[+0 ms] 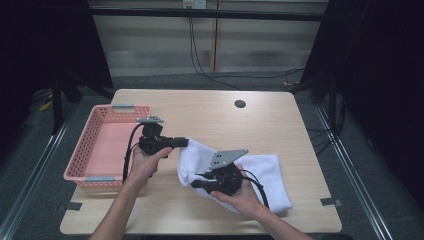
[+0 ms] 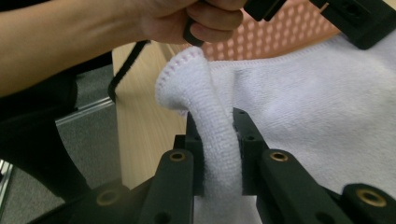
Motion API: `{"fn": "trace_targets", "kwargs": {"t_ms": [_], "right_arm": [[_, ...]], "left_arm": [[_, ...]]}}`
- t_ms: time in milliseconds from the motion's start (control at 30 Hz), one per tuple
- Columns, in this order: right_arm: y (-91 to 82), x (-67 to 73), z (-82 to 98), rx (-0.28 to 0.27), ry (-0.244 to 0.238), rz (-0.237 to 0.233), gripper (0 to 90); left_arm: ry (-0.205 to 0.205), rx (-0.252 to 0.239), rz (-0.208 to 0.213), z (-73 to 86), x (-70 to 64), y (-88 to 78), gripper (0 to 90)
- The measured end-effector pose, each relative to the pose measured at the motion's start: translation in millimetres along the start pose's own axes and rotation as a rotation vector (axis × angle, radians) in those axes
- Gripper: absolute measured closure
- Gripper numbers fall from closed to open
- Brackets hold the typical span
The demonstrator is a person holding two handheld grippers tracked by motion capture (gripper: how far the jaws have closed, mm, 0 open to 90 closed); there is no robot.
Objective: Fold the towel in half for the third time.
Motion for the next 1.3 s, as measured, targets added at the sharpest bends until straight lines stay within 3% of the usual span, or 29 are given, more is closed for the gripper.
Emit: {"fn": "trace_targets", "kwargs": {"t_ms": [200, 233, 267, 367, 467, 567, 667, 833, 967, 1100, 1167, 1233, 1300], "right_arm": [[2.4, 0.3, -37.7, -0.088, -0.02, 0.005, 80.2], [2.7, 0.7, -43.2, -0.099, -0.025, 0.011, 80.2], [3.0, 1.6, -50.6, -0.119, -0.03, 0.016, 80.2], [4.0, 3.1, -52.6, -0.146, -0.016, 0.039, 80.2], [3.0, 6.5, -35.2, -0.156, 0.015, 0.05, 80.1], [-5.1, 7.5, -16.1, -0.166, 0.056, 0.077, 80.1], [-18.3, 7.1, 0.1, -0.163, 0.086, 0.097, 79.9], [-45.3, 13.4, 24.9, -0.145, 0.102, 0.133, 79.5], [-65.2, 13.9, 51.6, -0.125, 0.143, 0.169, 78.7], [-76.8, 19.1, 83.5, -0.05, 0.162, 0.192, 76.2], [-82.3, 22.1, 97.1, -0.012, 0.172, 0.203, 72.7], [-88.7, 22.6, 108.5, 0.02, 0.185, 0.217, 70.0], [-96.1, 23.0, 118.3, 0.039, 0.2, 0.224, 61.4]], "left_arm": [[0.037, -0.038, -0.035, -22.5, -13.0, -27.3, 83.1], [0.039, -0.048, -0.025, -26.2, -15.6, -32.1, 83.1], [0.039, -0.053, -0.021, -27.7, -17.0, -34.1, 83.1], [0.071, -0.035, -0.073, -25.8, -17.4, -30.3, 83.0], [0.072, -0.001, -0.055, -17.2, -17.3, -14.4, 82.8], [0.072, 0.021, -0.063, -11.3, -19.4, 5.2, 82.4], [0.09, 0.046, -0.045, -7.6, -27.9, 23.4, 82.3], [0.134, 0.105, -0.027, -1.0, -53.4, 60.3, 81.0], [0.15, 0.161, -0.03, 11.2, -65.4, 98.8, 80.8], [0.137, 0.226, -0.026, 27.3, -65.6, 128.9, 79.5], [0.129, 0.248, -0.048, 34.1, -62.4, 142.7, 75.4], [0.087, 0.251, -0.021, 38.4, -60.5, 152.6, 73.2], [0.087, 0.246, -0.008, 40.0, -60.5, 157.1, 64.8]]}}
Point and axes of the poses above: each handheld gripper's, and its own axes: y roughly forward along the jaws, z roughly out of its underside, x roughly to its left, the point moved 4 cm from there along y, roughly forward along the jaws, and after that the axes turned 15 degrees about -y, right-handed, at the moved point
